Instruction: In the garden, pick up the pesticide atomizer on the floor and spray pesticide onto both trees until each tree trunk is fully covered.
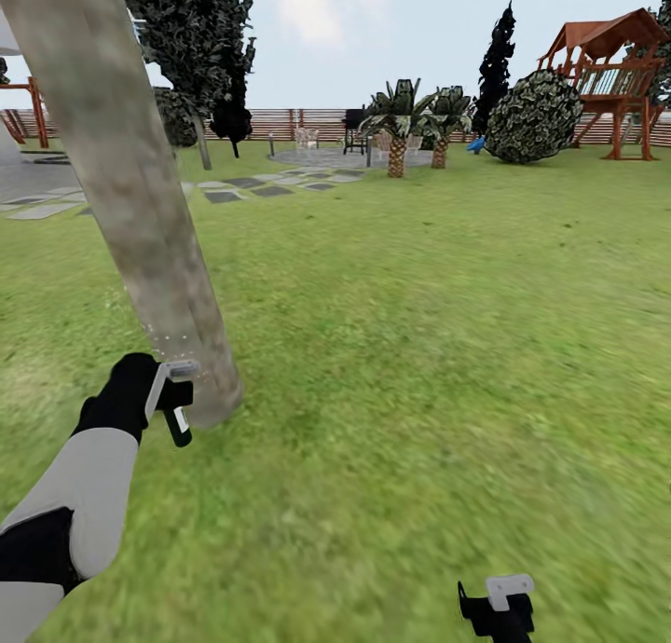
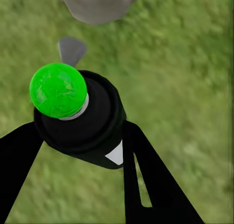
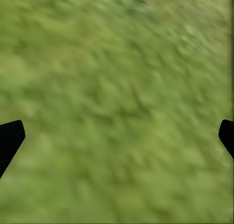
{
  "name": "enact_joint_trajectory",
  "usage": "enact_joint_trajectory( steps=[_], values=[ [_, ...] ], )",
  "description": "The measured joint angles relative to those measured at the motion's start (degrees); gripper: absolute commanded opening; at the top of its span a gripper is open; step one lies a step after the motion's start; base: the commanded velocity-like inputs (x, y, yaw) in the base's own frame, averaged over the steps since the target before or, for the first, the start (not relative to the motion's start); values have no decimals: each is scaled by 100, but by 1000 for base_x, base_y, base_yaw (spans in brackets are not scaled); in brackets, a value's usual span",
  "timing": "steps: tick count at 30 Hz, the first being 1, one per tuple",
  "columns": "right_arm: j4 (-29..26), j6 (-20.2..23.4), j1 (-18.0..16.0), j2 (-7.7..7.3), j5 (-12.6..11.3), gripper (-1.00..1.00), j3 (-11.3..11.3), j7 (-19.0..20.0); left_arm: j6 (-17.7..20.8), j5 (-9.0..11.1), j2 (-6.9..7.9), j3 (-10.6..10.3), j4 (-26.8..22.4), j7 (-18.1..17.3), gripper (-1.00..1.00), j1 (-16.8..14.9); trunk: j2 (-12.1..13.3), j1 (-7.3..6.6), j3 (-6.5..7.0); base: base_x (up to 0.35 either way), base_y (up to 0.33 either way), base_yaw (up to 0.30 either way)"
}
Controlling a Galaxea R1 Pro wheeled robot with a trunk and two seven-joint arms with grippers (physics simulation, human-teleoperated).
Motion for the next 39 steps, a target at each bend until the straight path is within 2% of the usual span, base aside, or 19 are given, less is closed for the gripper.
enact_joint_trajectory(
  steps=[7, 13, 20, 25, 39],
  values=[
    [1, -4, 1, 7, 0, 100, 0, 0, 0, -13, 51, 6, -87, 11, -100, -59, 0, 2, 0, 41, -264, 33],
    [1, -4, 1, 7, 0, 100, 1, -1, 2, -2, 55, 8, -104, 16, -100, -83, 0, 1, 0, 46, -267, 245],
    [1, -2, 1, 7, 0, 100, 0, 1, 3, -15, 32, 1, -139, 17, -100, -206, 0, -2, 0, 277, -123, 240],
    [1, -4, 1, 7, 0, 100, 0, 0, 1, -21, 25, 0, -139, 22, -100, -201, 0, -1, 0, 256, -137, 23],
    [1, -5, 1, 11, 0, 100, 3, 0, -8, -33, 41, 0, -138, 54, -100, -167, 0, 2, 0, 10, -270, 14]
  ],
)
